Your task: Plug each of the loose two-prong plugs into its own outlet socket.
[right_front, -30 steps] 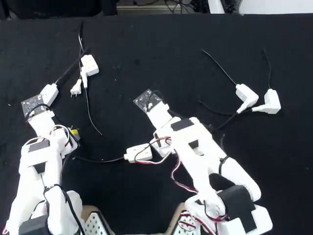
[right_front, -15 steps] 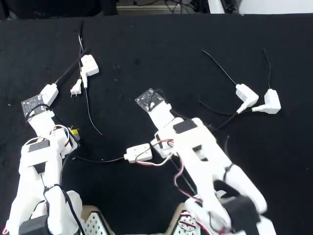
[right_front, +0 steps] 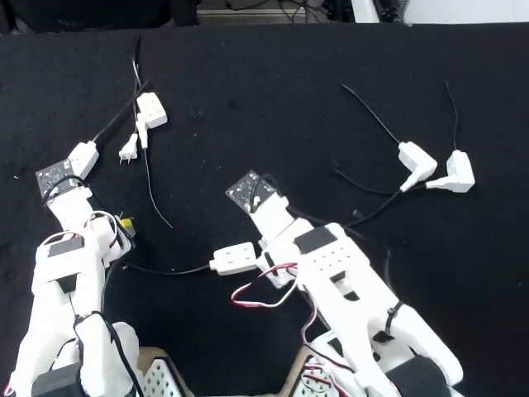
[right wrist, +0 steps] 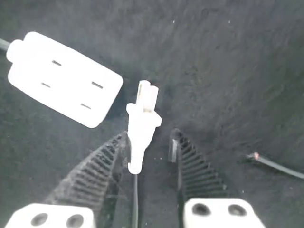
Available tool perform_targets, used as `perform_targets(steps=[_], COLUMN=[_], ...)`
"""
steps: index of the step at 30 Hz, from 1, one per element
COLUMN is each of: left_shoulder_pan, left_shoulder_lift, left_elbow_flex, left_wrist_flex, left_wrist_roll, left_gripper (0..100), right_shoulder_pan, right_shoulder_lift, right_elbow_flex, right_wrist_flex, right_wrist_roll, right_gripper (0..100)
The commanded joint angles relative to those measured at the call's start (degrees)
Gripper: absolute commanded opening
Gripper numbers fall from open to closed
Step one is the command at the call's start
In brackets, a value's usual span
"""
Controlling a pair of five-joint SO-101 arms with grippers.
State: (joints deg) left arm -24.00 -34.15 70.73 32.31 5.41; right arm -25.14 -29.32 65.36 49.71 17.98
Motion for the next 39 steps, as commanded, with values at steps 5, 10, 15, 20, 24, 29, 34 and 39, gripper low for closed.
perform_targets(steps=[5, 10, 15, 20, 24, 29, 34, 39], left_shoulder_pan=[-0.66, -0.66, -0.66, -0.66, -0.66, -0.66, -0.66, -0.66], left_shoulder_lift=[-1.23, -1.23, -1.23, -1.23, -1.23, -1.23, -1.23, -1.23], left_elbow_flex=[-0.92, -0.92, -0.92, -0.92, -0.92, -0.92, -0.92, -0.92], left_wrist_flex=[-0.7, -0.7, -0.7, -0.7, -0.7, -0.62, -0.62, -0.7], left_wrist_roll=[0.44, 0.44, 0.44, 0.44, 0.44, 0.35, 0.35, 0.35], left_gripper=[25, 25, 25, 25, 25, 25, 25, 25], right_shoulder_pan=[-0.79, -1.14, -4.57, -5.54, -5.36, 0.09, 11.43, 16.79], right_shoulder_lift=[3.65, 3.82, 4.18, 4.18, 4.18, 3.74, 3.74, 3.74], right_elbow_flex=[-0.66, -1.54, -2.33, -2.24, -2.42, -3.74, -9.71, -18.24], right_wrist_flex=[-2.9, -4.04, -3.87, -4.22, -4.31, -3.78, 0.97, 10.55], right_wrist_roll=[-0.35, -0.7, -0.79, -0.88, -3.16, -2.81, 3.78, 8.09], right_gripper=[9.2, 2.8, 9.1, 10.3, 6.7, 0.9, 1.0, 1.0])
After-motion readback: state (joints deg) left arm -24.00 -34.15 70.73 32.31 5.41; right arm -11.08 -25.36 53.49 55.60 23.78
